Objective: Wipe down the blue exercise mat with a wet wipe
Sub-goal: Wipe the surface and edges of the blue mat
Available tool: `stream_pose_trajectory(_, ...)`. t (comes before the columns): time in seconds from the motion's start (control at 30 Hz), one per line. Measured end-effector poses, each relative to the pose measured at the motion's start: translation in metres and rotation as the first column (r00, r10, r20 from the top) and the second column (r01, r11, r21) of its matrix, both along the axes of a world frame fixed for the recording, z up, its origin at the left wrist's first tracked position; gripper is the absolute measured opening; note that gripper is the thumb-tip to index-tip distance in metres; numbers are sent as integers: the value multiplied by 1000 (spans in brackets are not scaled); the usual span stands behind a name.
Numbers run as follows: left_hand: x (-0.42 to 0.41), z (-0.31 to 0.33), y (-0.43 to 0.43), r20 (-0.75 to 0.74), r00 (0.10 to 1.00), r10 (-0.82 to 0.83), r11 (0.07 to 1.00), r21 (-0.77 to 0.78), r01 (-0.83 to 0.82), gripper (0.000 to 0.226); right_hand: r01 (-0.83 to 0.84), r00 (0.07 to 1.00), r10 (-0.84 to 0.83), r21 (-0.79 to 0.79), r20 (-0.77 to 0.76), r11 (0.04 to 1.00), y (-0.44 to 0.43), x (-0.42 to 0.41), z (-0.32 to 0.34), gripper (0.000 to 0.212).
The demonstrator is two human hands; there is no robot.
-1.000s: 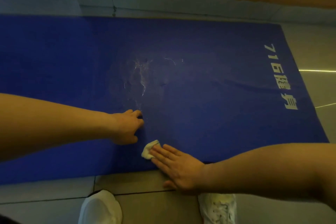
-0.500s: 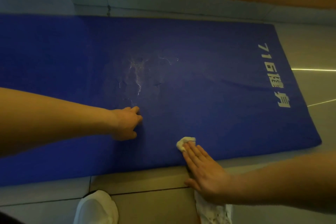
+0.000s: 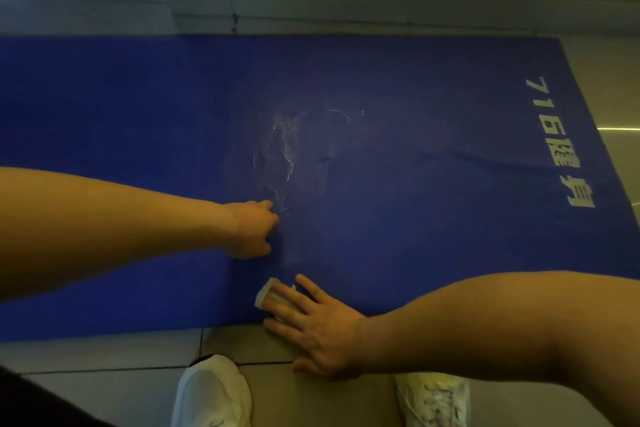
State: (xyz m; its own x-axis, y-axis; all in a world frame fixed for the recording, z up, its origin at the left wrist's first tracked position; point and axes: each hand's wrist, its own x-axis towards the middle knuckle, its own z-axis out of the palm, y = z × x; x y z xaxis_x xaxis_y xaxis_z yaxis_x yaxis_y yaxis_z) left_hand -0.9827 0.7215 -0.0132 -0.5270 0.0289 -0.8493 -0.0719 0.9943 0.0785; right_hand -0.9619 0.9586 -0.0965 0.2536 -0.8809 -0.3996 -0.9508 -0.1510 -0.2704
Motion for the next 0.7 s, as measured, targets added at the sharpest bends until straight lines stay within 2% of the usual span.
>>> stream_pose_trajectory(0.13, -6, 1, -2, -7, 1000, 7, 1000, -7, -7, 43, 38, 995, -42, 51, 87, 998, -3, -11, 5, 75)
stream_pose_trajectory(0.33, -10, 1, -6, -40, 999, 16, 1000, -16, -17, 44, 335, 942, -335, -16, 24, 942, -1, -88, 5, 79)
stream_pose_trajectory(0.4, -9, -1, -10, -42, 999, 22, 999, -22, -23, 45, 485, 872, -488, -59, -36, 872, 1, -124, 0, 79)
stream_pose_trajectory(0.47, -8, -2, -14, -47, 999, 23, 999, -38, -25, 46, 646, 756, -651, -86, -66, 758, -3, -147, -5, 81)
stream_pose_trajectory(0.53, -7, -4, -19, -57, 998, 26, 998, -50, -29, 47, 758, 648, -760, -51, -50, 650, -15, -146, -8, 82)
stream_pose_trajectory(0.57, -6, -5, -21, -57, 998, 31, 998, -53, -34, 48, 775, 631, -776, -27, -18, 631, -23, -137, -7, 83)
stream_pose_trajectory(0.63, -7, -4, -24, -57, 997, 45, 997, -59, -49, 49, 715, 695, -715, 22, 76, 698, -33, -107, 1, 87)
stream_pose_trajectory(0.7, -8, -4, -26, -69, 996, 53, 996, -68, -58, 49, 529, 834, -536, 82, 135, 844, -39, -69, 7, 87)
